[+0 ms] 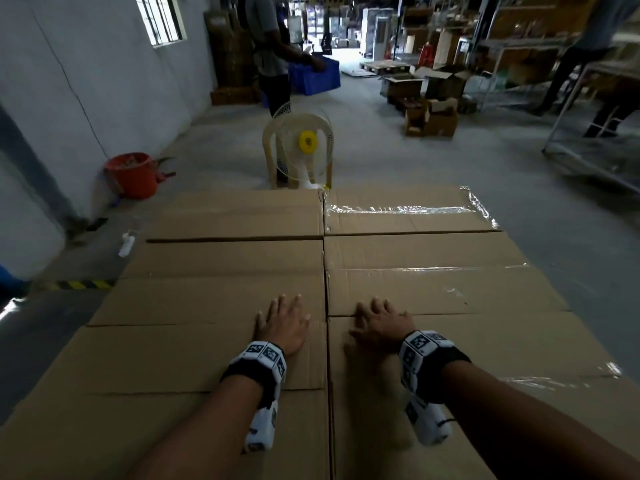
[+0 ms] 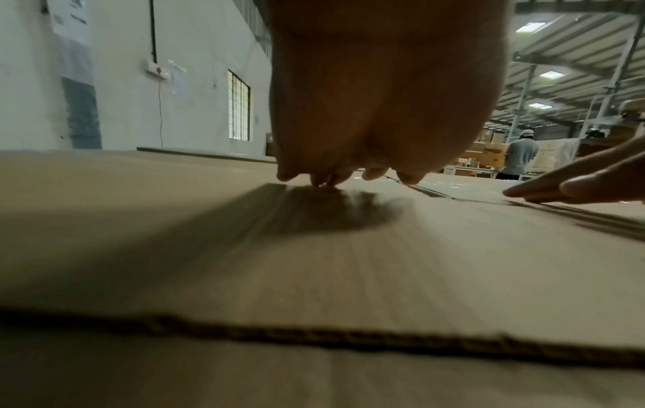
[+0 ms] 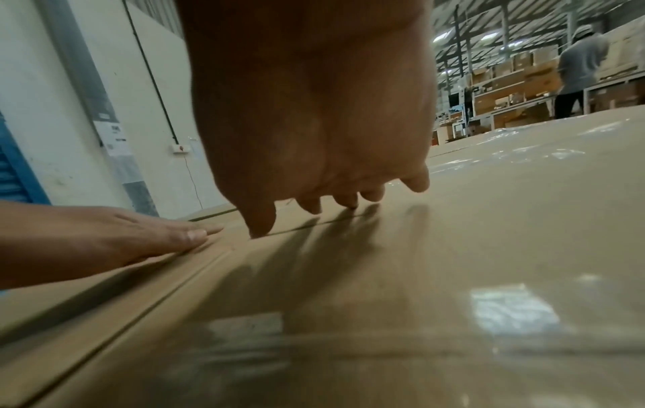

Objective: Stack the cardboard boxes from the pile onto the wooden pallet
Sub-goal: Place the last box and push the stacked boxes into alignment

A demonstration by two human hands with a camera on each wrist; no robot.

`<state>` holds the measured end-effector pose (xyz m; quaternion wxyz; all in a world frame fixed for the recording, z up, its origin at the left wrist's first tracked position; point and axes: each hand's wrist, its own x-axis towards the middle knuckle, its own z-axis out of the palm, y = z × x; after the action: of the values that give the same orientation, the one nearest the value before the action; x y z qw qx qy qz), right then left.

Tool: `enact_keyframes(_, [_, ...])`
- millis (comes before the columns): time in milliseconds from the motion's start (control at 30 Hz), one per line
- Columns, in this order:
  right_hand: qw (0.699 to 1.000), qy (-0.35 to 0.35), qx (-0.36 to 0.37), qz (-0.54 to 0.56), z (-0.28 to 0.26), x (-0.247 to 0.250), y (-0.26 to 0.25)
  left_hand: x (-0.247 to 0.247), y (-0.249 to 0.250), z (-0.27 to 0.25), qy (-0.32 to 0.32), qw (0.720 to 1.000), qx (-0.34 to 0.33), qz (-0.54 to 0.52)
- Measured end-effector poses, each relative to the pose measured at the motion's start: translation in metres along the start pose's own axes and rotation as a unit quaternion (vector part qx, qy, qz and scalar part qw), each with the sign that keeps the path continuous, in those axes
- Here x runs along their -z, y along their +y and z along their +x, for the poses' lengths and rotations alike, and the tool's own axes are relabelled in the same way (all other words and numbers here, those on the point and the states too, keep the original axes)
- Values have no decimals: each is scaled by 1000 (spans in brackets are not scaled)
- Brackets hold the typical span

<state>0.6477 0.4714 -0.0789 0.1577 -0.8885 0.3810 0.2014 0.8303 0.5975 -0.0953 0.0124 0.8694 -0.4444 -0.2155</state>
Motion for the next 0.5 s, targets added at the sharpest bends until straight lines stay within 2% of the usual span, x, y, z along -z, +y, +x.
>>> enact_keyframes(133, [999,27,0,36,-39,-10,-18,9,3,-33,6,999,-33,-30])
enact_keyframes(233, [995,64,4,71,-81,-22,-24,16,9,-70,53,994,-61,-68])
enact_keyframes(367, [989,106,12,100,-151,-40,-19,12,9,-137,111,982,-99,-117])
enact_keyframes(500, [981,136,34,136,-220,-53,-2,-10,12,-213,149,973,-101,-147])
